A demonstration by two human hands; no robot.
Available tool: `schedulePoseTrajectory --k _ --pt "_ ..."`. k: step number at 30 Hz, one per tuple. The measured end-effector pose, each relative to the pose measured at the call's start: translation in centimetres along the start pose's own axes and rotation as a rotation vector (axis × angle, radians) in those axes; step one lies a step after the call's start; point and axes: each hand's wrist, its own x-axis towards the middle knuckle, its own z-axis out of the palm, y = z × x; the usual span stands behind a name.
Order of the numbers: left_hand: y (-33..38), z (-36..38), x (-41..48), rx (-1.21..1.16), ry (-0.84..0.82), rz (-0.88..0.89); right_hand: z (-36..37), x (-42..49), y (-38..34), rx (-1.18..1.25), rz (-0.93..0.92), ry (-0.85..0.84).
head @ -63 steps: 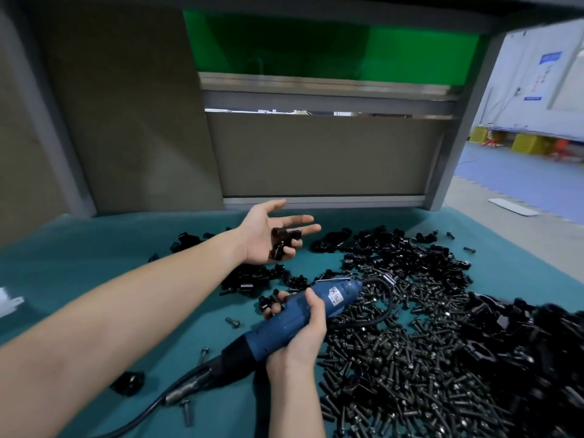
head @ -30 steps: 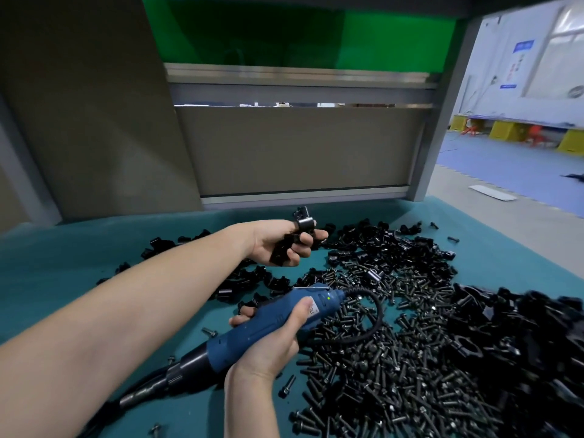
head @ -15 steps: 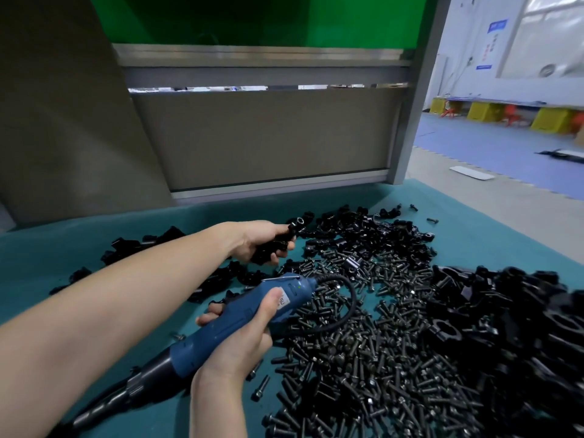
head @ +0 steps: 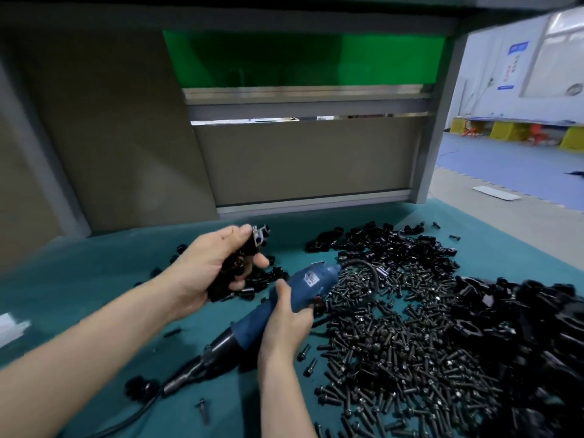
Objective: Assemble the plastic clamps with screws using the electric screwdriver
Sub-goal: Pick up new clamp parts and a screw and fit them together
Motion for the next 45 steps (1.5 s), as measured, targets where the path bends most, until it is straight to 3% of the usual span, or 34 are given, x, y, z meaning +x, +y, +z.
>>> schedulePoseTrajectory --k 3,7,13,16,19,21,23,25,31,35,39,45 --pt "-1.6 -0.5 -6.3 0.059 0.095 0.082 0.1 -1.0 -0.5 -0.199 -0.091 -0.021" --pt "-6.0 -0.4 -12.5 0.126 0.17 0.062 -0.6 -0.9 -1.6 -0.583 -0.145 0.01" --pt "-9.7 -0.2 -15.6 0.138 0.218 -0.012 -0.7 -0.2 -3.3 -1.012 -0.035 -0.052" --pt "-10.1 -0.5 -15.3 0.172 0.239 -0.019 -1.1 -0.6 -5.4 -0.885 -0.004 -0.072" --pt "-10.5 -0.6 -15.1 0.174 0.223 -0.022 -2.0 -2.7 -7.9 -0.983 -0.263 -0.028" --pt "-10.5 -0.5 -15.1 0.133 0.235 0.0 -3.7 -6.0 -8.0 -0.968 -0.356 -0.278" --pt "-10.5 -0.4 -15.0 0.124 0.258 0.055 -5.5 -9.8 -6.5 -0.957 -0.151 -0.613" --pt "-10.4 -0.3 -14.9 0.211 0.245 0.111 -6.6 -12.1 -4.9 -0.873 0.05 -0.754" --pt "-11.5 -0.6 -14.9 0.267 0.134 0.135 -8.5 -12.4 -4.0 -0.51 0.137 -0.732" --pt "-11.9 -0.9 -15.0 0.325 0.068 0.081 -8.8 -11.9 -4.4 -0.503 -0.05 -0.61" --pt "-11.8 -1.1 -15.3 0.341 0.063 0.066 -8.9 -11.6 -4.7 -0.616 -0.252 -0.658" --pt "-11.7 -1.3 -15.1 0.2 0.103 0.088 -9.0 -11.5 -4.2 -0.584 -0.287 -0.718"
